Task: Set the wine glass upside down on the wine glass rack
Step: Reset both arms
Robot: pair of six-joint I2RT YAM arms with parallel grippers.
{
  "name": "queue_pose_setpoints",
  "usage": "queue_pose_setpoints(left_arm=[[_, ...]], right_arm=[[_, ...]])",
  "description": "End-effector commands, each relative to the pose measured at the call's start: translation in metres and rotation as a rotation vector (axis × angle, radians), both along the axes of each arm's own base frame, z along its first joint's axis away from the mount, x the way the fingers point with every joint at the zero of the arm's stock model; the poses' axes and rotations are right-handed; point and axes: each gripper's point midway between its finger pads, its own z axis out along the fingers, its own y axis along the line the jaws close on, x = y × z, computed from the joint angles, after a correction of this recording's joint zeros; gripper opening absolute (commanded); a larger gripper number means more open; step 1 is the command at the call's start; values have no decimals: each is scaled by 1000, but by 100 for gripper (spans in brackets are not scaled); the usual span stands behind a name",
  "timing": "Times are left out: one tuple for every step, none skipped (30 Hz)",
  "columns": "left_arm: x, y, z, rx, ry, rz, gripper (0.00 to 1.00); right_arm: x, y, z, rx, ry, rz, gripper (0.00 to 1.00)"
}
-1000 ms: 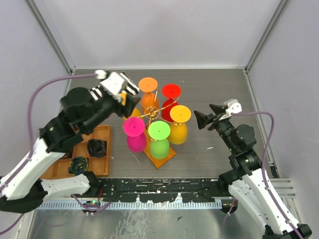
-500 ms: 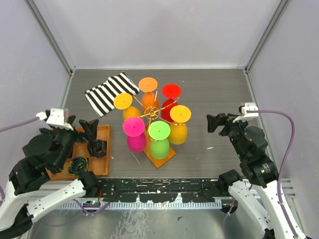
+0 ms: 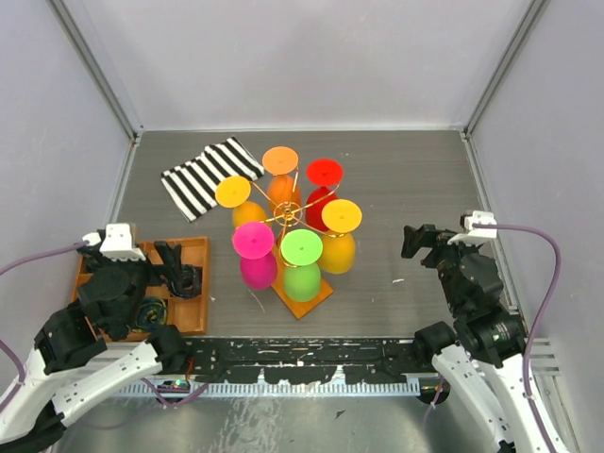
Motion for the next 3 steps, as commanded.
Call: queue_pose_setpoints(left_arm=[[2,2,12,17,-16,11,98],[3,0,13,39,-19,-4,98],[3,-2,16,59,-24,-21,98]], right_arm=[[4,-5,6,25,-20,-44,100],[5,-5,7,28,-24,-43,100],[4,-5,7,27,-26,-44,100]])
